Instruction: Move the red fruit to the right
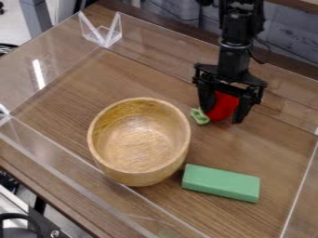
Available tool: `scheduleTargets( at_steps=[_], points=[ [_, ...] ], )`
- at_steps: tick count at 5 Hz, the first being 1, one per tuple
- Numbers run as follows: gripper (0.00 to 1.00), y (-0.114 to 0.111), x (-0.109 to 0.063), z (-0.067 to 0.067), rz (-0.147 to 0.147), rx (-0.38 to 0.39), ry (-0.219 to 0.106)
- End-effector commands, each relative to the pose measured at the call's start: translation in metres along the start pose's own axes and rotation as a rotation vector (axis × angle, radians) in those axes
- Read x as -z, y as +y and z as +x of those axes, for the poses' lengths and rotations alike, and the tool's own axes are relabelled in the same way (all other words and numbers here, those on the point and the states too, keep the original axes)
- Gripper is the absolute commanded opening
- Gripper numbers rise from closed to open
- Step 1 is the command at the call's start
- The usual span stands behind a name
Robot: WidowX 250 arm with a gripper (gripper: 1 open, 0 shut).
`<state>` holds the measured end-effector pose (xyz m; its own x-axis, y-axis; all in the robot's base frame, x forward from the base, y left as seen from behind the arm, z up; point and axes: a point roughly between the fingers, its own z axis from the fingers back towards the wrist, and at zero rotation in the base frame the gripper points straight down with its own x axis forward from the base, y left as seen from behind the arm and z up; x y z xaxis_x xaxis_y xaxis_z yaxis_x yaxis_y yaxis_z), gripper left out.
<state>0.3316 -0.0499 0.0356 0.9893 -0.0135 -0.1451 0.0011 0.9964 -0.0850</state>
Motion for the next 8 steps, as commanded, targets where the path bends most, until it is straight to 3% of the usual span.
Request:
scheduleTargets(
  at_steps=[1,8],
  points=[
    [1.00,-0.005,-0.007,-0.001,-0.011,0.022,-0.018],
    [1.00,-0.011,-0.013,-0.020,-0.086,0.056,0.040]
  ],
)
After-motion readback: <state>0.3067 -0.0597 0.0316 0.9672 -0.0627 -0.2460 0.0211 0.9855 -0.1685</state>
